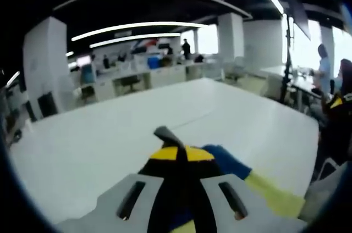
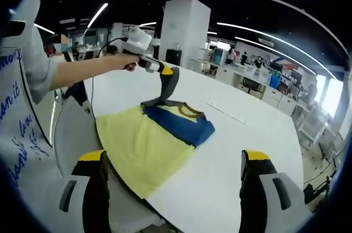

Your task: Fold the garment on the visible template until the final outline fits inside the template.

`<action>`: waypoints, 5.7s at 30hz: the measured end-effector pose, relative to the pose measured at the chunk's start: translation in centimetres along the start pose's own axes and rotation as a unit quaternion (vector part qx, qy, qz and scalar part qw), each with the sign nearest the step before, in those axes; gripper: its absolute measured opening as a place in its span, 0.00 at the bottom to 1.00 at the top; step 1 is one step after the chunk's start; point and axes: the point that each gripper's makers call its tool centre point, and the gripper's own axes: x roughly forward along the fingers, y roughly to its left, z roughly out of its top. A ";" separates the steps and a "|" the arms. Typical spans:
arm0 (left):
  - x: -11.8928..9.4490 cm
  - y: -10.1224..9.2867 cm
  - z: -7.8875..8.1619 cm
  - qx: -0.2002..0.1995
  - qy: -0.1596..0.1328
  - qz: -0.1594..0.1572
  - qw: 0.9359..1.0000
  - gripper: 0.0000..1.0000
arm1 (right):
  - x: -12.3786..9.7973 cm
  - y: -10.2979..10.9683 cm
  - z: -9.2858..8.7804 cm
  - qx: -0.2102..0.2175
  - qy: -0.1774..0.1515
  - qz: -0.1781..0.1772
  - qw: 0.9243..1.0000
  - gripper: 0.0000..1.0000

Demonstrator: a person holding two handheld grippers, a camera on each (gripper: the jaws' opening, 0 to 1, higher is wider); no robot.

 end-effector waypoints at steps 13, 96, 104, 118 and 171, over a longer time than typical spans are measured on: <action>2.0 -3.1 -1.1 -0.002 0.018 -0.029 0.999 0.00 | -0.2 -0.4 -0.3 -0.001 0.003 0.003 1.000 1.00; 10.9 -13.5 -12.3 -0.045 0.147 -0.102 0.983 0.00 | -1.3 -0.8 -4.0 0.023 0.048 -0.002 0.999 1.00; 11.5 -14.0 -13.3 -0.041 0.156 -0.102 0.982 0.00 | -1.8 -1.3 -4.7 0.031 0.055 -0.012 0.998 1.00; 12.0 -14.1 -14.4 -0.039 0.163 -0.096 0.981 0.00 | -1.7 -1.5 -5.0 0.037 0.059 -0.013 0.997 1.00; 12.3 -16.5 -14.2 -0.050 0.160 -0.133 0.977 0.11 | -1.9 -0.9 -5.4 0.034 0.070 -0.011 0.997 0.98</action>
